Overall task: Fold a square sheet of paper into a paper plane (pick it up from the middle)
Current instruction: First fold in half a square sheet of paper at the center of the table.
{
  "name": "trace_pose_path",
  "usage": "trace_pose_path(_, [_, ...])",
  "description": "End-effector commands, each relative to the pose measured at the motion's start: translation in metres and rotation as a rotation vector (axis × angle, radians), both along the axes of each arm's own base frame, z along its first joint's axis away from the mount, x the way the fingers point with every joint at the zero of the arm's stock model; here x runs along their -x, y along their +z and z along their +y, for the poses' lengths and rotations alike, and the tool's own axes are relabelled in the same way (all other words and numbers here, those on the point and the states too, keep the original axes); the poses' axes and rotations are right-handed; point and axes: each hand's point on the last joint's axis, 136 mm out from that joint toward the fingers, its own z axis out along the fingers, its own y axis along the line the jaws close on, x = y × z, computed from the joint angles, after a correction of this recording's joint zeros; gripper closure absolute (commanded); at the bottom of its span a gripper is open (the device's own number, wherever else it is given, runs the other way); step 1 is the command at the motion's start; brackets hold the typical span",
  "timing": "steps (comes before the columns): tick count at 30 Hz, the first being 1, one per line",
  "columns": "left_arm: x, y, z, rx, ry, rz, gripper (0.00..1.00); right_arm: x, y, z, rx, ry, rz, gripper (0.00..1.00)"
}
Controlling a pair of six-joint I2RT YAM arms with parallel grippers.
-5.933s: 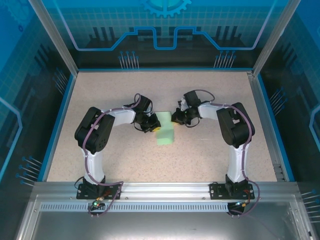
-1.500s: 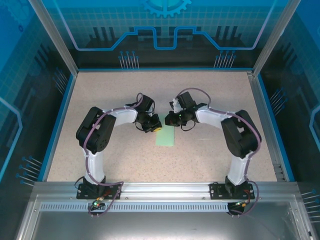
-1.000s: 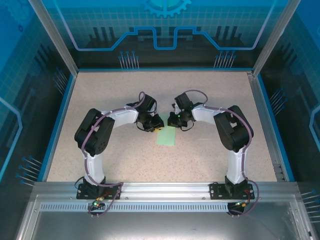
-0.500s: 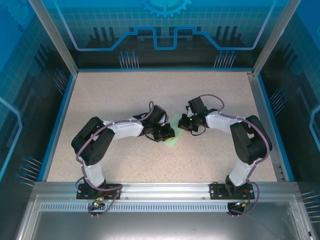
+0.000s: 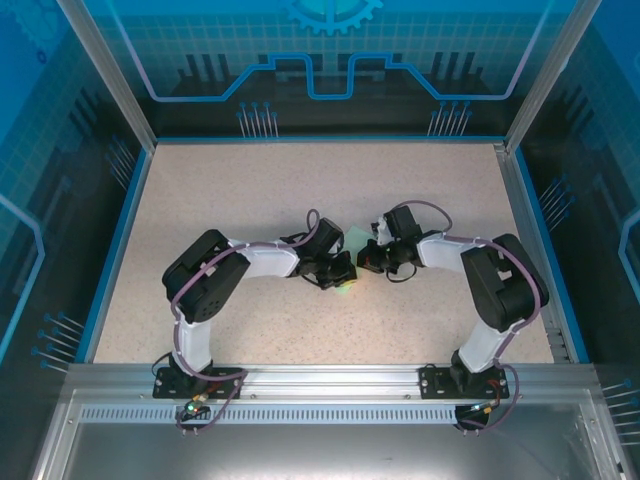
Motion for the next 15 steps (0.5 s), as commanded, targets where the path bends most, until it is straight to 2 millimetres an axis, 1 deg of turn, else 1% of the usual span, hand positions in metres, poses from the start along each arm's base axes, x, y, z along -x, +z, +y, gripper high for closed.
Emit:
trace_pose_path(1, [-0.01, 0.007, -0.005, 0.007, 0.011, -0.037, 0.98, -0.001, -0.008, -0.001, -0.019, 0.016, 0.015, 1.0])
trace_pose_path(4, [-0.012, 0.008, -0.004, -0.003, 0.01, -0.048, 0.98, -0.001, -0.015, -0.004, -0.012, 0.006, 0.036, 1.0])
trace_pose_path(9, [-0.008, -0.007, 0.002, -0.05, 0.016, -0.009, 0.98, 0.0, -0.025, -0.01, -0.01, -0.009, 0.069, 1.0])
trace_pose_path(12, [0.001, -0.019, 0.013, -0.105, 0.024, 0.033, 0.98, -0.001, -0.029, -0.015, -0.006, -0.02, 0.079, 1.0])
trace_pose_path(15, [0.009, -0.027, 0.023, -0.151, 0.027, 0.062, 0.98, -0.005, -0.029, -0.019, -0.013, -0.024, 0.081, 1.0])
